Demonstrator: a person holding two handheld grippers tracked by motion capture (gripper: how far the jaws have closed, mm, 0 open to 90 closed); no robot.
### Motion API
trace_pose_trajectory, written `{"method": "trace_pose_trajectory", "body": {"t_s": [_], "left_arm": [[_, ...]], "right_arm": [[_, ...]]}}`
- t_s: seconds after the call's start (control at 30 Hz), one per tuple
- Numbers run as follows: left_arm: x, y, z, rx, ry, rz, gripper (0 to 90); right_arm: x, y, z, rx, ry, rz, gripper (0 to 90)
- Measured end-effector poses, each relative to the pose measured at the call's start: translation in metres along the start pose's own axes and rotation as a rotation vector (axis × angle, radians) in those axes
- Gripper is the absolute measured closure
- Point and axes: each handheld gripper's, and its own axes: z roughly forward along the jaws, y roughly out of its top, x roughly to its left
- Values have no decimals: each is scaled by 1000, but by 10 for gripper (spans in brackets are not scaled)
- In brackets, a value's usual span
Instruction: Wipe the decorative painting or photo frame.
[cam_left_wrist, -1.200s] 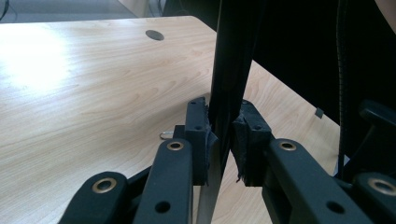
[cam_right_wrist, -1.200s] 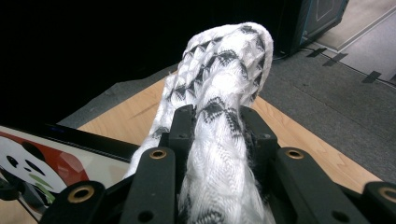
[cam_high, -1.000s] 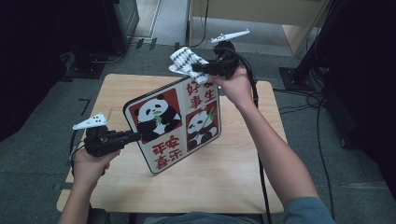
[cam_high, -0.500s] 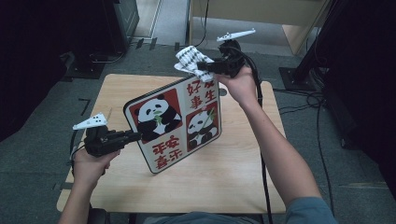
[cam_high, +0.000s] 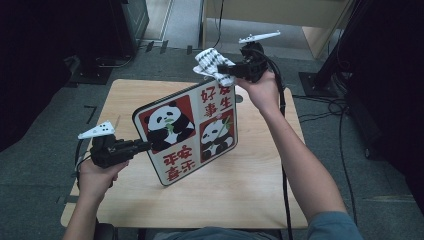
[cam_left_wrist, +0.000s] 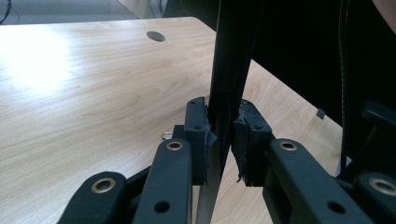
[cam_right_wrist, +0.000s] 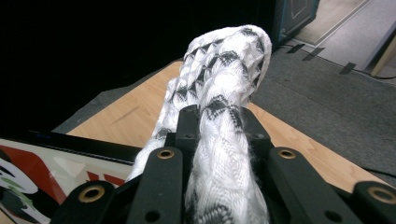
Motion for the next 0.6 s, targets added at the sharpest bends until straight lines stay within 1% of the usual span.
{"method": "trace_pose_trajectory", "body": {"t_s": [0.07, 0.17, 0.3, 0.37, 0.6], "left_arm": [[0, 0, 0, 0, 0, 0, 773], [0, 0, 0, -1, -1, 0, 773], [0, 0, 0, -1, 0, 0, 772], [0, 0, 0, -1, 1, 0, 771], [0, 0, 0, -1, 3, -1, 770]], "right_arm": [[-3, -1, -2, -5, -3, 5, 763], [-7, -2, -4, -16, -9, 25, 766], [-10, -5, -8, -31, -20, 29, 776], [-11, -5, -9, -32, -21, 31, 790], [-15, -8, -18, -23, -52, 37, 797]]}}
